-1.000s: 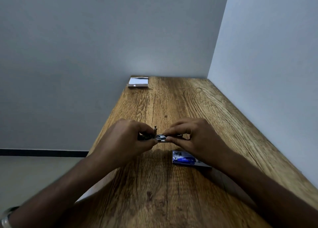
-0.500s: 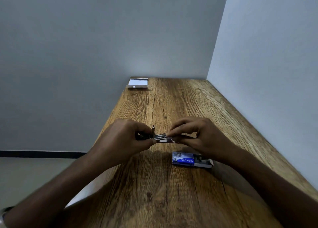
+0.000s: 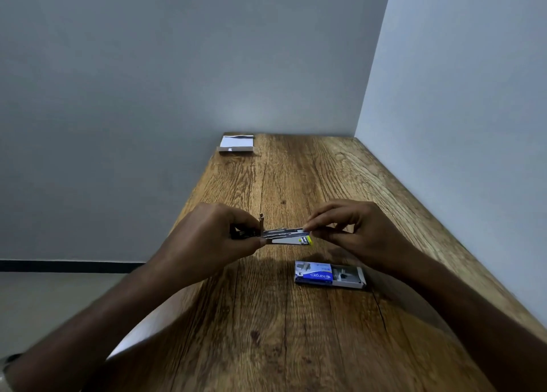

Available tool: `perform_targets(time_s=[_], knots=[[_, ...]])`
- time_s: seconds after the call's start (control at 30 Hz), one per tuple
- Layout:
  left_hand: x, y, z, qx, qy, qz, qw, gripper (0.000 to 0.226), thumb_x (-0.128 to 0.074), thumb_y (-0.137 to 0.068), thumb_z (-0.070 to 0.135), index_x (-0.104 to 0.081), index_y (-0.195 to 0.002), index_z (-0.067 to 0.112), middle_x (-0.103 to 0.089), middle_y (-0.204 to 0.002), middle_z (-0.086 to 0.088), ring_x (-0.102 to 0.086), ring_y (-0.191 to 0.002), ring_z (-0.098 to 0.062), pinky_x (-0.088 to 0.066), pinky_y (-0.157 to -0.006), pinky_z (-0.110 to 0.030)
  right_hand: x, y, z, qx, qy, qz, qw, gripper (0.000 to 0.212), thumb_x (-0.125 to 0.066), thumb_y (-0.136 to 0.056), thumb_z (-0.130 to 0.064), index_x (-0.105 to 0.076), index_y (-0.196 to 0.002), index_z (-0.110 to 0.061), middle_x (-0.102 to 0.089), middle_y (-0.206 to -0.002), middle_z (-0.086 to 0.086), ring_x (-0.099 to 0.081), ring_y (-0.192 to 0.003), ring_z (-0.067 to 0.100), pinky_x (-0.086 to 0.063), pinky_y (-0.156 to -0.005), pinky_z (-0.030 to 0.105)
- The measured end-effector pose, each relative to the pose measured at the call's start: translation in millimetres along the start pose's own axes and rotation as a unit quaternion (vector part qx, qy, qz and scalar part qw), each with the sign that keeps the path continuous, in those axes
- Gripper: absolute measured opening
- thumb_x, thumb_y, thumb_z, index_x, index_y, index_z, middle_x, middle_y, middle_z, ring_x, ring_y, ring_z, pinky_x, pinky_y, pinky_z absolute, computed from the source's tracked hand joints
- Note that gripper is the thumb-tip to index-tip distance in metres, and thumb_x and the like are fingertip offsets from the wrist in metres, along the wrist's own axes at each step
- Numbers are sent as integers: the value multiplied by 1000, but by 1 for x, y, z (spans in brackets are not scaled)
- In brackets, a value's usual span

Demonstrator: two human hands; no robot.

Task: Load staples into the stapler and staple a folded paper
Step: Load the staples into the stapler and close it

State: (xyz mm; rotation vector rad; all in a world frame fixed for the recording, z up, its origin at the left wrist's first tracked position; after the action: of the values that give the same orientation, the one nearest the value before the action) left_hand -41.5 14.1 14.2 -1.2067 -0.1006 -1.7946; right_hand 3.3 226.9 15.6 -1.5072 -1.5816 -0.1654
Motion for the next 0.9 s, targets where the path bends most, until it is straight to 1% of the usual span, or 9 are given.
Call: perform_targets(time_s=[0.13, 0.27, 0.4, 0.43, 0.5, 0.6, 0.7, 0.8, 0.9], knots=[[-1, -2, 0, 4, 1, 2, 1000, 20, -75, -80, 40, -78, -97, 30, -70, -74, 19, -64, -73, 4, -46, -58, -17, 0, 0, 2, -12, -5, 12, 1000, 15, -77, -83, -7, -80, -97, -14, -76, -96, -4, -71, -89, 10, -53, -69, 18], [0, -5, 0, 6, 12, 12, 1000, 20, -75, -80, 39, -78, -96, 30, -70, -74, 19, -64, -72, 5, -47, -59, -17, 2, 0, -2, -54, 2, 51, 997, 24, -74, -87, -19, -74, -111, -20, -75, -106, -11, -68, -98, 2, -57, -80, 27], [-5, -8, 2, -1, 17, 0, 1000, 21, -75, -80, 39, -77, -98, 29, -72, -78, 16, -66, -72, 3, -54, -61, -20, -2, -11, -36, 8, 24, 75, 997, 31, -75, -87, -24, -71, -118, -24, -72, -114, -11, -63, -108, -2, -49, -87, 13], [-6, -8, 4, -6, 21, -1, 1000, 21, -74, -80, 40, -77, -97, 28, -72, -78, 16, -66, -71, 3, -54, -61, -20, -6, -15, -46, 33, 34, 67, 997, 31, -75, -86, -23, -71, -118, -23, -73, -114, -8, -63, -109, 0, -48, -89, 13], [-8, -8, 5, -17, 25, 2, 1000, 20, -74, -79, 40, -77, -96, 29, -70, -73, 18, -66, -68, 5, -50, -56, -15, -17, -20, -61, 76, 69, 41, 994, 30, -76, -86, -21, -73, -116, -20, -75, -112, -3, -65, -106, 7, -50, -93, 26], [-8, -6, 6, -21, 26, 6, 999, 16, -76, -79, 38, -76, -94, 31, -65, -67, 21, -63, -65, 7, -44, -53, -10, -29, -24, -69, 110, 113, 28, 987, 27, -77, -83, -11, -76, -110, -12, -77, -104, 4, -69, -96, 18, -54, -86, 39], [-7, -5, 3, -8, 27, 7, 1000, 21, -76, -78, 39, -77, -97, 30, -72, -78, 19, -67, -73, 6, -53, -62, -14, -26, -24, -63, 104, 127, 57, 985, 21, -79, -81, -4, -78, -101, -8, -79, -95, 5, -71, -88, 15, -57, -82, 33], [-2, -4, 0, 4, 39, 16, 999, 19, -77, -79, 36, -78, -96, 29, -74, -78, 16, -68, -72, 3, -56, -62, -18, -19, -20, -55, 90, 121, 77, 986, 15, -81, -79, -8, -80, -94, -9, -79, -89, 2, -72, -82, 10, -55, -77, 20], [-3, -4, 1, 5, 31, 10, 999, 20, -76, -79, 35, -78, -97, 27, -74, -79, 14, -68, -71, 1, -59, -65, -26, -20, -19, -51, 80, 120, 70, 987, 16, -81, -78, -8, -80, -94, -10, -80, -95, 2, -74, -87, 11, -55, -83, 16]])
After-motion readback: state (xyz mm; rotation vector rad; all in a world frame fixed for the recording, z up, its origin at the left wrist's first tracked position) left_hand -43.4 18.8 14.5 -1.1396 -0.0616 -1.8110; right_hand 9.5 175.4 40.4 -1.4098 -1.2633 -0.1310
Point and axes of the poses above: each hand's wrist, its own y-axis away from the middle knuckle, its own x-axis out of the back of the hand, z = x × y, the point moved 7 cm from there along -y, towards the middle knuckle
